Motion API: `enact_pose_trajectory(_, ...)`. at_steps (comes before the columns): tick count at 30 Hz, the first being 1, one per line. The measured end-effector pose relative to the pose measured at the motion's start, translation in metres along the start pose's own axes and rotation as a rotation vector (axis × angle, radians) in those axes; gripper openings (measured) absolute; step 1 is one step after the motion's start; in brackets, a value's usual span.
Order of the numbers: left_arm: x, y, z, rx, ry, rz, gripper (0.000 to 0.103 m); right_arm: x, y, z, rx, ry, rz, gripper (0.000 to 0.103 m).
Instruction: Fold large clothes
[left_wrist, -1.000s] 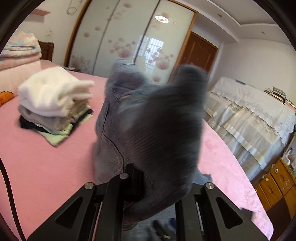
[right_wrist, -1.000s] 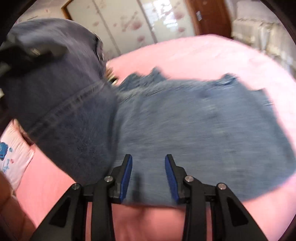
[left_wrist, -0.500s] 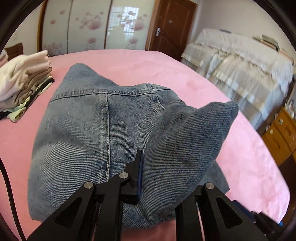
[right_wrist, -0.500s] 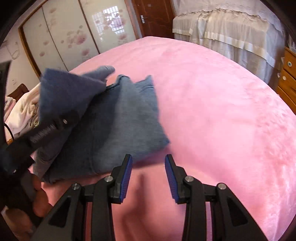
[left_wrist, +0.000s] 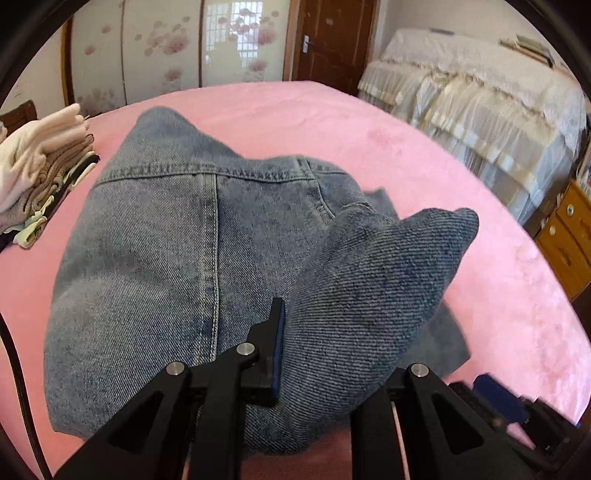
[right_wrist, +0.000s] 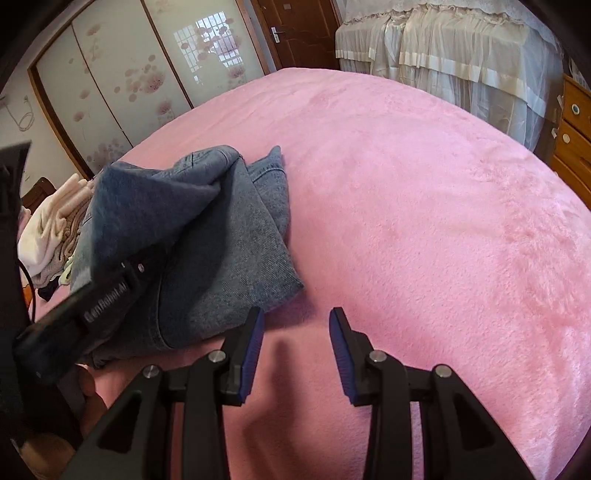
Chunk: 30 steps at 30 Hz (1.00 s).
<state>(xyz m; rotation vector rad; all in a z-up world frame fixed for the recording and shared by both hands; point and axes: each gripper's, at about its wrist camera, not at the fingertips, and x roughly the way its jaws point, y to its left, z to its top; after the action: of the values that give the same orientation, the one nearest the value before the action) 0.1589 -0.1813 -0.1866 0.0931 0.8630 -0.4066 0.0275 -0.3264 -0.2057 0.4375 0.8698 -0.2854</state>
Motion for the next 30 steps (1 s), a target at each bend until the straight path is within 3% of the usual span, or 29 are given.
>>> enact_pose_trajectory(2, -0.003, -0.003, -0.001, 0.035, -0.006, 0.003, 0.014, -0.001, -0.001, -0.001, 0.006, 0.003, 0.006, 0.037)
enact_pose_trajectory(7, -0.016, -0.002, 0.000, 0.021, 0.042, -0.131, 0.052, -0.008, -0.002, 0.000, 0.011, 0.000, 0.017, 0.037)
enact_pose_trajectory(13, -0.062, 0.013, -0.015, 0.000, 0.049, -0.200, 0.058, -0.031, 0.003, 0.005, -0.023, -0.029, 0.017, 0.037)
enact_pose_trajectory(16, -0.091, 0.037, -0.023, -0.050, 0.016, -0.188, 0.069, -0.043, 0.007, 0.009, -0.043, -0.037, 0.034, 0.037)
enact_pose_trajectory(21, -0.118, 0.092, -0.033, -0.116, -0.021, -0.079, 0.071, -0.054, 0.014, 0.019, -0.063, -0.024, 0.097, 0.039)
enact_pose_trajectory(25, -0.114, 0.139, -0.040, -0.182, -0.001, 0.000, 0.072, -0.051, 0.016, 0.032, -0.052, 0.013, 0.148, 0.043)
enact_pose_trajectory(30, -0.095, 0.175, -0.048, -0.261, 0.039, 0.010, 0.072, -0.037, 0.023, 0.051, -0.055, 0.072, 0.231, 0.057)
